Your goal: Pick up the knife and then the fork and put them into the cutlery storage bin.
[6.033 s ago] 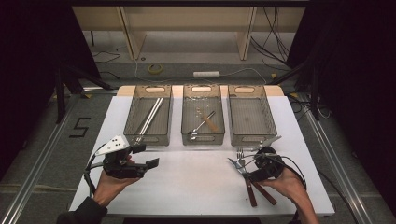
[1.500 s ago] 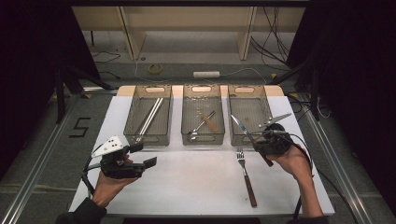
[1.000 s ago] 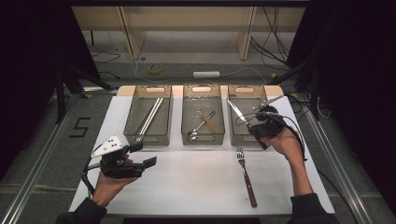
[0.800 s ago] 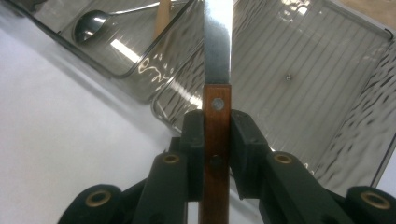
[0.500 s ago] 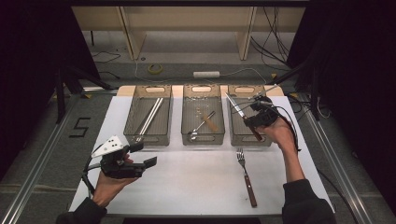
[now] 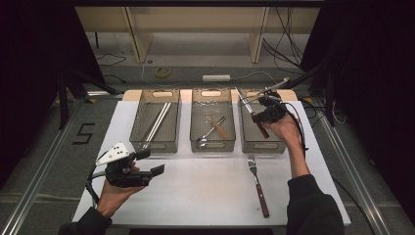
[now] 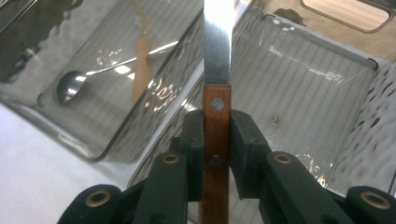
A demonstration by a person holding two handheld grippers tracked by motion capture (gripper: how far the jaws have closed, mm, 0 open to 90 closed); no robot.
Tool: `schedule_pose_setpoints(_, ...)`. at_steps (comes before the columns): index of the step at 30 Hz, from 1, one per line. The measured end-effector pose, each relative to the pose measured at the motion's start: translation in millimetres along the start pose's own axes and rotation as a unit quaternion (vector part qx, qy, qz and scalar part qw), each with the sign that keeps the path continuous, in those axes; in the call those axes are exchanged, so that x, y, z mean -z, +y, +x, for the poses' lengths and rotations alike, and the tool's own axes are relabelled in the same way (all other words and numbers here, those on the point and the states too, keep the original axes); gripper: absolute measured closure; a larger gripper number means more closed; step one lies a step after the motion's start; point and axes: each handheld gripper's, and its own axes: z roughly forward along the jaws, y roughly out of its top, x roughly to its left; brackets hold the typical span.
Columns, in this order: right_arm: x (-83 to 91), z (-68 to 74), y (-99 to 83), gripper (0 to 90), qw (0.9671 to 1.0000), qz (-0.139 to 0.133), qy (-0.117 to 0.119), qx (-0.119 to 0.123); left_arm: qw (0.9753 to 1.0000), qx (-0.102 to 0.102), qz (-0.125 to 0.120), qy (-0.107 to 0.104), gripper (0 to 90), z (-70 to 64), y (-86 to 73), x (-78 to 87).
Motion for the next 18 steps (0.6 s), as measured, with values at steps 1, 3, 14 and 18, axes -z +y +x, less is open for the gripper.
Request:
schedule_pose_setpoints(1,-1.5,-0.9,0.5,77.3,1.0,0.0,-0.001,-0.006,1.0,0.0,0.0,0.0,16.9,0.0,0.0,0.0)
schedule_pose_setpoints(3,-4.8,-3.6,0.9,77.3,0.9999,0.003,-0.006,-0.008,1.0,-0.001,0.0,0.0,16.9,-0.2,0.1,-0.1)
schedule_pose_setpoints(14,-17.8,-12.2,1.0,77.3,0.9989,0.013,-0.027,-0.036,1.0,-0.001,-0.002,0.0,17.0,-0.1,0.2,0.3)
schedule_pose_setpoints(18,-25.2,-13.3,0.3,77.3,0.9983,0.019,-0.03,-0.046,1.0,-0.002,-0.001,0.0,16.9,0.0,0.2,0.7)
